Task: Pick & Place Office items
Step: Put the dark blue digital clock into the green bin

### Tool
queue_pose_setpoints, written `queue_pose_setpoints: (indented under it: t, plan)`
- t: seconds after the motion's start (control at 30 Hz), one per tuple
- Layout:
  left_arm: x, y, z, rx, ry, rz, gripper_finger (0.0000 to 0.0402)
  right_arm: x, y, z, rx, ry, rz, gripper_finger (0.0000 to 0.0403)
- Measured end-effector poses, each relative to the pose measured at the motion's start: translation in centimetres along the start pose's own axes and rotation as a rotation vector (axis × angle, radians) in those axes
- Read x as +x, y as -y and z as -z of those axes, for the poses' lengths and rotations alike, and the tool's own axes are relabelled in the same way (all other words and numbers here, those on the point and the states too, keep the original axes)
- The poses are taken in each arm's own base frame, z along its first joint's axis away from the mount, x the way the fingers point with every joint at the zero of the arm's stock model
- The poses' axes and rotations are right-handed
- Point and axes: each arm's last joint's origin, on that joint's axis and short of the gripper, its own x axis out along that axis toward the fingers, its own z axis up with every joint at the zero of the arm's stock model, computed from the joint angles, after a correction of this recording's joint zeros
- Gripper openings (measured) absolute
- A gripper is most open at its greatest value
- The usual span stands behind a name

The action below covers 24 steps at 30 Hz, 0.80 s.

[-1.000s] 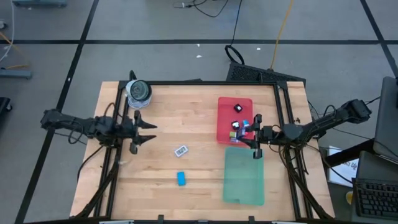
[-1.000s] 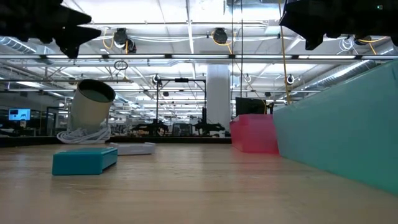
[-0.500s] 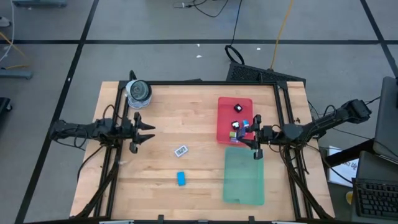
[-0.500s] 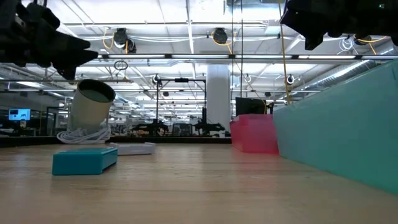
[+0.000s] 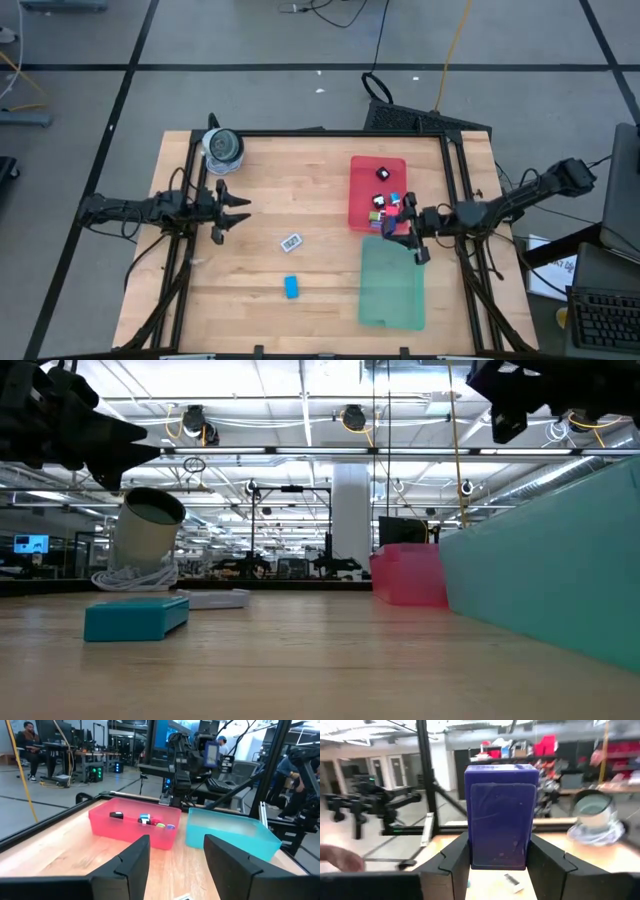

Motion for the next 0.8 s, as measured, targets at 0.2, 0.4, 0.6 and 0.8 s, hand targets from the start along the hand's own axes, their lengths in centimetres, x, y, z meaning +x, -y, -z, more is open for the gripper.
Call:
queue_pose_setpoints:
  t: [0.2,0.4,0.6,0.8]
  plan:
    - [0.0,0.0,0.0,-0.001,0.007,0.000,0.0208,-0.3,-1.3,1.2,0.127,-0.141,-0.081,0.0149]
    - [0.0,0.0,-0.1,-0.002,0.009,0.000,0.0220,0.3,-2.3,1.8,0.148,-0.271,-0.063,0.0149]
    - [0.0,0.0,-0.1,-0.003,0.010,0.001,0.0225,0.4,-3.9,4.4,0.127,-0.430,-0.108,0.0149]
    - [0.0,0.0,-0.1,-0.003,0.011,0.001,0.0225,0.2,-4.2,6.2,0.208,-0.580,-0.098,0.0149]
